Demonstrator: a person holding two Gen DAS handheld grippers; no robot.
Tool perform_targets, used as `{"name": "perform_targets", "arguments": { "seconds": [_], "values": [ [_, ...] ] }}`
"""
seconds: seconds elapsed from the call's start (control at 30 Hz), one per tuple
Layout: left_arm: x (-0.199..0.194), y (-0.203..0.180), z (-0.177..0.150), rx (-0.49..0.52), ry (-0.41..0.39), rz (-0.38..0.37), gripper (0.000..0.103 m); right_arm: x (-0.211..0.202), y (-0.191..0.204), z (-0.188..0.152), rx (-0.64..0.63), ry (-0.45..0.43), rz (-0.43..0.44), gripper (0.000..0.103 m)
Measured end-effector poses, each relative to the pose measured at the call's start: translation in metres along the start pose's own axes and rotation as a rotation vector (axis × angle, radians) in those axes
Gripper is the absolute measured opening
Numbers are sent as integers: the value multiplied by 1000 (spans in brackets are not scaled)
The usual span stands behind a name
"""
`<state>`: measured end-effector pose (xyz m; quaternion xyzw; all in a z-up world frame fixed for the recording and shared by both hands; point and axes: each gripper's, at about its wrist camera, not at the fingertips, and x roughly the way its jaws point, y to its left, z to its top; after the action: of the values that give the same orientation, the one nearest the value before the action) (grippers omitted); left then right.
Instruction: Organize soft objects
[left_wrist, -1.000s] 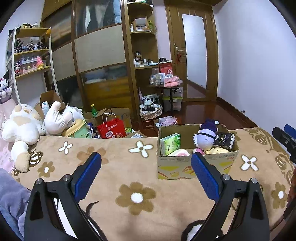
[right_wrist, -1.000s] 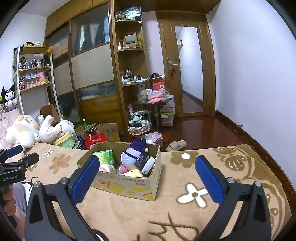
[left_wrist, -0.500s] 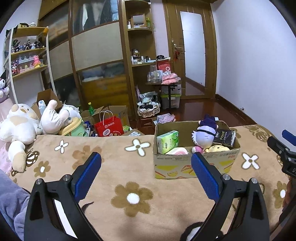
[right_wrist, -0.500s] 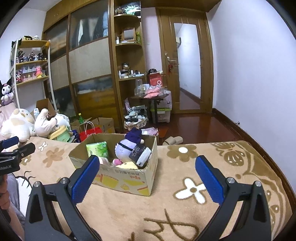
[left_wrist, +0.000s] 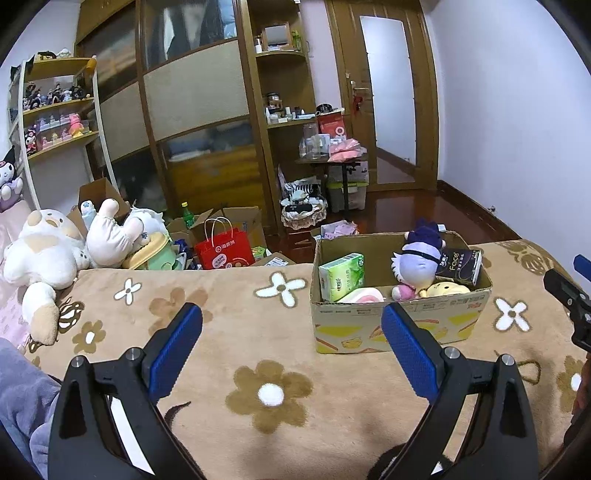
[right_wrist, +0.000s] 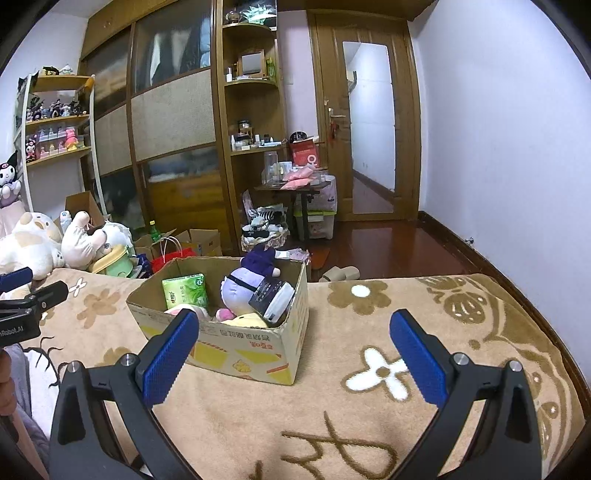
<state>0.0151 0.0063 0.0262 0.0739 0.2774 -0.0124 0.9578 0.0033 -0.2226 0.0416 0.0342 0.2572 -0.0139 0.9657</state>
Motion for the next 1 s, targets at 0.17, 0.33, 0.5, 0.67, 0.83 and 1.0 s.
{"name": "perform_targets", "arguments": {
  "seconds": [0.17,0.33,0.5,0.67,0.83,1.0],
  "values": [
    [-1,-2,-1,10,-7,-1,97,0,0,0,0,-2,-3,103],
    [-1,-2,-1,11,-7,0,97,0,0,0,-1,-3,-2,103],
    [-1,-2,0,11,-6,-1,97,1,0,0,-1,-3,-3,103],
    [-1,-3,0,11,-4,0,97,0,0,-1,-1,-3,-2,103],
    [-1,-2,-1,12,-4,-1,97,0,0,0,1,-1,-4,103],
    [-1,-2,-1,11,-4,-3,97,1,-1,0,-1,-3,-4,103]
  ]
}}
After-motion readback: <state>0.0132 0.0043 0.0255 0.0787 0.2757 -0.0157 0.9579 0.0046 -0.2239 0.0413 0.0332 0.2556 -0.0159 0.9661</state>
